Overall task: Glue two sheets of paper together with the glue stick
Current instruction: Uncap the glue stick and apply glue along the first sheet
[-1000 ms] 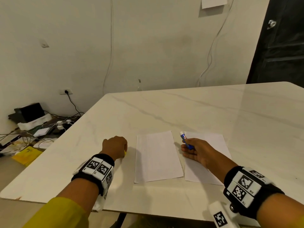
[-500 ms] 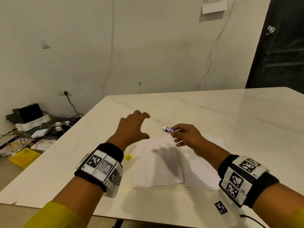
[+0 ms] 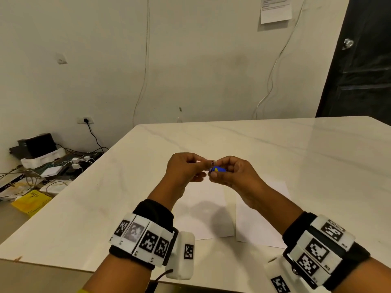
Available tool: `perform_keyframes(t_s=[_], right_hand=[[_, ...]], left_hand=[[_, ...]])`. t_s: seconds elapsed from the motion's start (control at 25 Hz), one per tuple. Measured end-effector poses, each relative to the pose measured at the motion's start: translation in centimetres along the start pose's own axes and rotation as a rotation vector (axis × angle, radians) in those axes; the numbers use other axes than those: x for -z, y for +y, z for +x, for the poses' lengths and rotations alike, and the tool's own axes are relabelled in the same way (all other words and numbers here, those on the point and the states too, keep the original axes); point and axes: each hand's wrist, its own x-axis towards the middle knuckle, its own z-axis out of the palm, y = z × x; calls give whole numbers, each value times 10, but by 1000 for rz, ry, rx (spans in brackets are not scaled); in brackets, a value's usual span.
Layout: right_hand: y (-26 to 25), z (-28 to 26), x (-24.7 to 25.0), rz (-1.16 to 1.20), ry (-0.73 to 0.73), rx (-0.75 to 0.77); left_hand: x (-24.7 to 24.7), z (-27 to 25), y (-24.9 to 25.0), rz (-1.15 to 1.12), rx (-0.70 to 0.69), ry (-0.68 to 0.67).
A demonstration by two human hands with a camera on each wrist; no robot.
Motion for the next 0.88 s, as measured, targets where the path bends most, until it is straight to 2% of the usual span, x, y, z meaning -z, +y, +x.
perform_keyframes(t_s=[0.16, 0.32, 0.44, 0.48, 0.56, 0.68, 0.8, 0.88], right_hand=[[1, 0, -2, -47, 106, 76], [4, -1, -1, -136, 61, 131], [8, -4, -4, -187, 56, 115], [8, -2, -5, -194, 49, 70], [8, 4, -4, -114, 5, -112], [4, 15, 0, 197, -134, -388], [9, 26, 0, 314, -210, -489], [14, 31, -2, 230, -210, -488]], left_hand=[[-4, 4, 6, -94, -89, 133], [-4, 9, 3, -164, -108, 197], [-9, 9, 0, -224, -142, 230], [-10, 10, -1, -245, -162, 231], [-12, 12, -3, -253, -210, 225], [-13, 18, -5, -197, -299, 216], [-13, 25, -8, -136, -356, 198], [-11, 30, -10, -123, -353, 195]])
